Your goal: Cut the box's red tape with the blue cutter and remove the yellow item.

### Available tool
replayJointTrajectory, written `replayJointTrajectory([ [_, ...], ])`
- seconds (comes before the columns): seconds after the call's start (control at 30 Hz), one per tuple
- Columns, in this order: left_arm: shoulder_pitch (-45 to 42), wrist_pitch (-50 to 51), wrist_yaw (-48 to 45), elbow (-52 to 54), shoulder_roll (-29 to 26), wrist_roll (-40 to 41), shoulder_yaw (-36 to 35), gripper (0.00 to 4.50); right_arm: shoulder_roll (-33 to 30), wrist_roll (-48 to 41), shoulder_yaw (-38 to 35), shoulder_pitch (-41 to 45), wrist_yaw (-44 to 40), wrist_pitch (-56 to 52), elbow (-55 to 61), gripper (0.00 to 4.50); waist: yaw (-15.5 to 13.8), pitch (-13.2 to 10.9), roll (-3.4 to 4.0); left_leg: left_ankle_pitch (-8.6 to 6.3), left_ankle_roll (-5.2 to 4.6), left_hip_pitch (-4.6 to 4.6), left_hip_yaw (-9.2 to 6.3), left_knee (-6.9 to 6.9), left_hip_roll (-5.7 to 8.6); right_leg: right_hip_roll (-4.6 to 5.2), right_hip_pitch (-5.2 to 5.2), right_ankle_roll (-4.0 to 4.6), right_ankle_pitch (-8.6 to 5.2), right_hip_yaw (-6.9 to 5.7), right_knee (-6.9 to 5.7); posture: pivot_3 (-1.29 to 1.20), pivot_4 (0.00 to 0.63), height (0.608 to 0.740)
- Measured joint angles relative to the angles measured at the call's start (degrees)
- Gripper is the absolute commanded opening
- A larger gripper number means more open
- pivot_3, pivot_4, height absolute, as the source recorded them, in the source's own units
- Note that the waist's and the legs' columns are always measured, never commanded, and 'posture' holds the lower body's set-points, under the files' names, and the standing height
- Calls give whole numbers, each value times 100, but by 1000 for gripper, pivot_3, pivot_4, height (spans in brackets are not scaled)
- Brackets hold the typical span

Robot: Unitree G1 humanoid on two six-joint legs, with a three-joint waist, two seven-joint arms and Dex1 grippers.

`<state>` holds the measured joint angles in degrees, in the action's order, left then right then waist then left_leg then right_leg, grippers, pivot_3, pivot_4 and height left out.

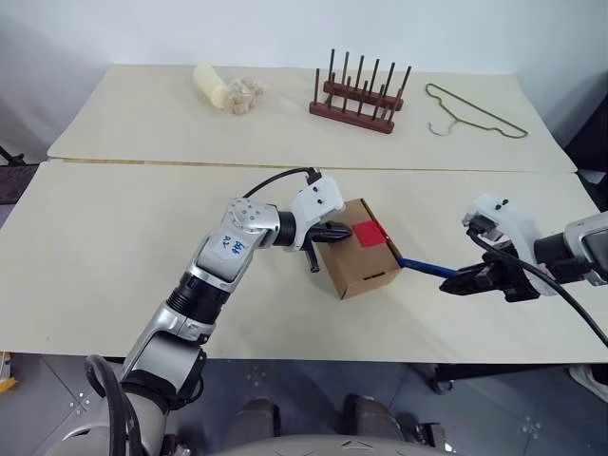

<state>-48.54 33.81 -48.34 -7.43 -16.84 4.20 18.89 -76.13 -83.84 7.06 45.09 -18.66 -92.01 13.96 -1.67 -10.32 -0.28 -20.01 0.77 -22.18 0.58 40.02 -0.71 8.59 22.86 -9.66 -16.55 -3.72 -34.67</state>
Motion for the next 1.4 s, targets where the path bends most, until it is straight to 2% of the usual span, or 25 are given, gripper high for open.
replayJointTrajectory([
  [0.1, 40, 2, 5, 44, -5, 3, -8, 0, -149, -64, -123, 49, -133, -23, -166, 151, 0, 0, 0, 0, -1, -1, 1, 0, 0, 0, 0, 0, 0, 0, 2, 0, 150, 740],
  [0.27, 230, -40, -154, 250, -173, 87, -66, 0, -699, 260, -815, 92, -1160, 140, -121, 151, 7, 2, 2, -2, -2, -1, 1, -6, -3, -2, 0, 1, -1, 0, 9, 0, 150, 740],
  [0.43, 500, -607, -607, 369, -601, 272, -273, 0, -604, 1528, -1451, -1004, -1572, 1163, -816, 151, 26, 6, -3, -3, -4, 4, 14, 0, -2, 0, -2, 3, 2, 4, 6, 0, 150, 740],
  [0.6, 705, -967, -884, 289, -758, 553, -616, 0, 309, 2804, -1652, -1783, -1901, 2686, -1596, 151, 28, 1, 2, -3, -3, 2, 14, 1, -4, -2, 2, 1, 4, 3, 2, 0, 150, 740],
  [0.7, 953, -1005, -1193, 700, -1126, 994, -997, 0, 1568, 3967, -1560, -1908, -1676, 4430, -2718, 151, 81, 2, -21, -1, -1, 0, 15, -1, -5, -2, 2, 1, 4, 1, 6, 0, 150, 740],
  [0.8, 1200, -962, -1247, 908, -1548, 1125, -1331, 0, 2362, 5039, -1224, -1929, -1503, 5780, -3704, 151, 94, -11, 42, -1, 0, 0, 19, -3, -1, 2, 7, -3, 6, 4, 6, 0, 150, 740],
  [0.9, 1447, -923, -1230, 1010, -1768, 1144, -1453, 0, 2612, 5572, -1249, -1687, -1538, 6760, -4225, 151, 135, -10, 50, 2, 4, 2, 19, 2, -3, 0, 5, -5, 7, 3, 3, 0, 150, 740],
  [0.97, 1746, -882, -1200, 1187, -1951, 1161, -1565, 0, 2777, 5792, -1321, -1576, -1704, 7322, -4572, 873, 176, -10, 51, 2, 5, 5, 17, -4, -5, -2, 3, -4, 7, 3, 3, 0, 150, 740],
  [1.07, 2198, -809, -1090, 1398, -2183, 1166, -1741, 0, 2814, 6007, -1328, -1631, -2113, 7615, -4861, 1764, 178, -11, 52, 2, 5, 5, 16, -7, -5, -1, 3, -4, 7, 2, 6, 0, 150, 740],
  [1.2, 2612, -684, -927, 1795, -2234, 1233, -1885, 0, 2721, 6166, -1510, -1705, -2564, 8186, -4854, 3153, 166, -11, 53, 2, 5, 3, 15, -4, -4, 0, 1, -4, 7, 3, 7, 0, 150, 740],
  [1.33, 3007, -509, -665, 2091, -2196, 1321, -1942, 0, 2327, 5788, -2020, -1796, -3515, 8143, -4259, 3153, 169, -14, 58, 2, 5, 6, 16, -3, -7, -1, 0, -4, 7, 3, 4, 0, 150, 740],
  [1.4, 3031, -437, -522, 2186, -2149, 1350, -1976, 0, 2225, 5529, -2134, -1793, -3852, 7726, -3813, 2730, 168, -13, 57, 3, 6, 14, 15, -2, -9, -3, -8, -3, 7, 2, 2, 0, 150, 740],
])
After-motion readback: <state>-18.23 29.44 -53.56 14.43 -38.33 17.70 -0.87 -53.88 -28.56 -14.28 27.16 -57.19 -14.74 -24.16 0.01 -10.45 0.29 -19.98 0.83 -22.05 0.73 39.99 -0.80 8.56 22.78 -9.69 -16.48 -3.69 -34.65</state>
